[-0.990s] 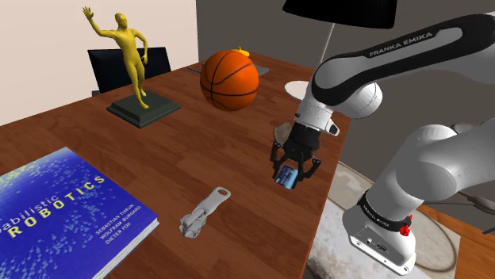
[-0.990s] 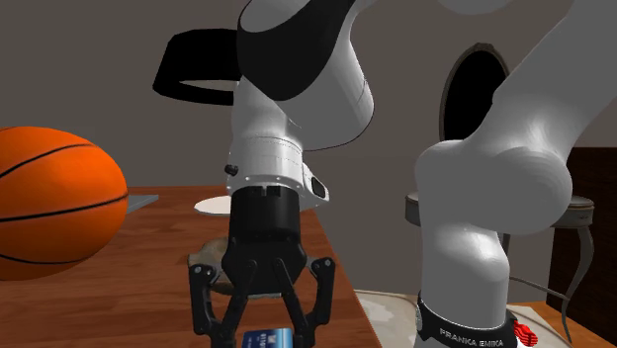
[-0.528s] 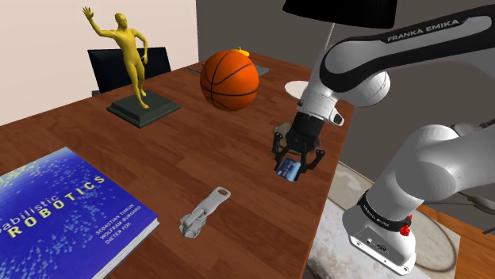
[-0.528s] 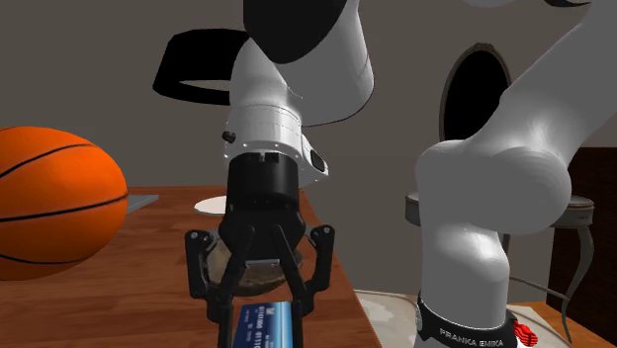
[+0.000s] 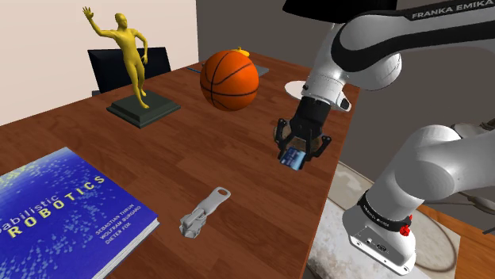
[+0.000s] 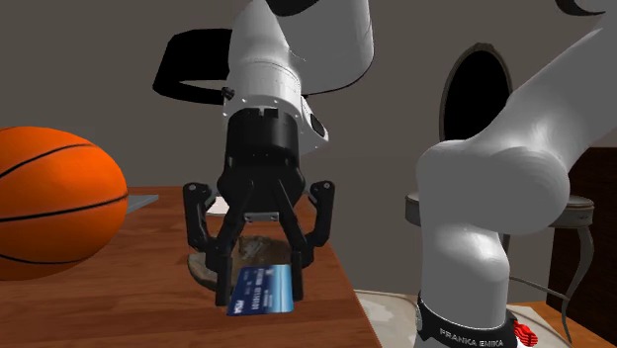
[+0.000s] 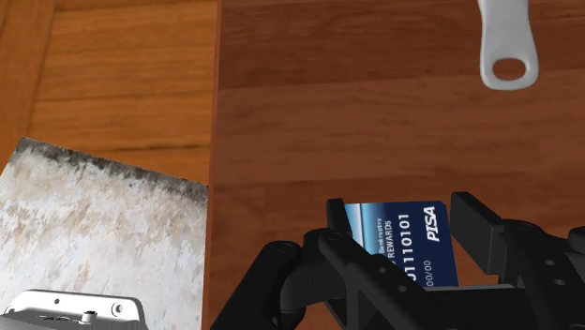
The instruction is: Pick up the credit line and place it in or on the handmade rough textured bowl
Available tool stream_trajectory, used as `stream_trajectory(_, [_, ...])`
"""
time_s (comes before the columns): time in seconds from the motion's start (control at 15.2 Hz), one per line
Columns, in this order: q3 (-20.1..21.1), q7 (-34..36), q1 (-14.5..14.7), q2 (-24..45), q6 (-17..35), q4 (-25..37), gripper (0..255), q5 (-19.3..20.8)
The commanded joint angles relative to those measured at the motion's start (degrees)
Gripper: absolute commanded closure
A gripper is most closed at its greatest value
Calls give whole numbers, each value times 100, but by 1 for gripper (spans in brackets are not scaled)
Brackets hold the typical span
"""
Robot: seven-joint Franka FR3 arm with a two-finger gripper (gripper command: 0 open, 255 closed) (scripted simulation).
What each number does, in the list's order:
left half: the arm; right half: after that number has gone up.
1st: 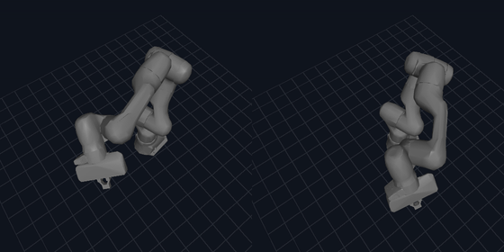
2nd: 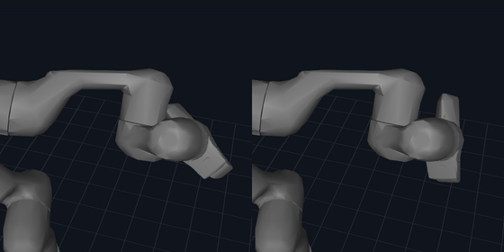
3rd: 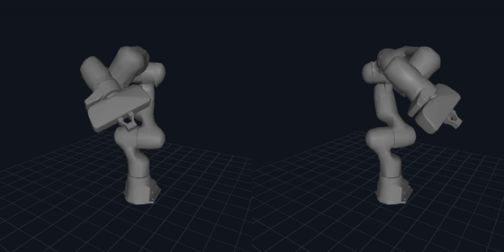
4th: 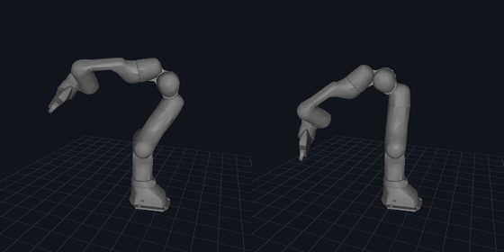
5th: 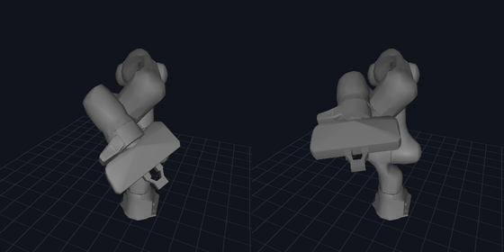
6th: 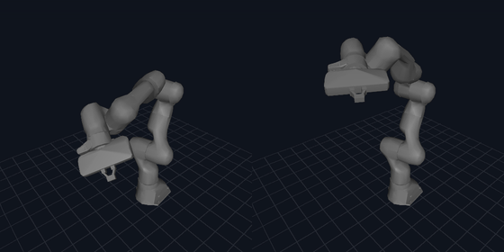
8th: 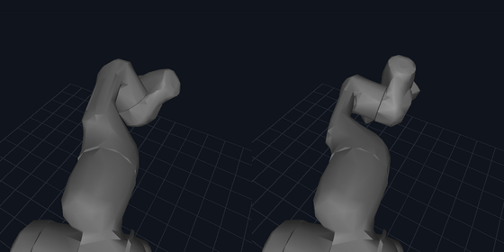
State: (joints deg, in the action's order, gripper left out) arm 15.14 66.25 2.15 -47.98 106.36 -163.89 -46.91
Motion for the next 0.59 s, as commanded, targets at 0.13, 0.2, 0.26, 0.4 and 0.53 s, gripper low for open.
stream_trajectory(0.13, [-85,203,-21,-163,-304,196,255,130])
stream_trajectory(0.2, [-108,248,-30,-192,-377,252,255,164])
stream_trajectory(0.26, [-132,293,-37,-218,-450,310,255,196])
stream_trajectory(0.4, [-176,377,-51,-262,-587,425,255,256])
stream_trajectory(0.53, [-447,124,-264,-37,-688,584,255,553])
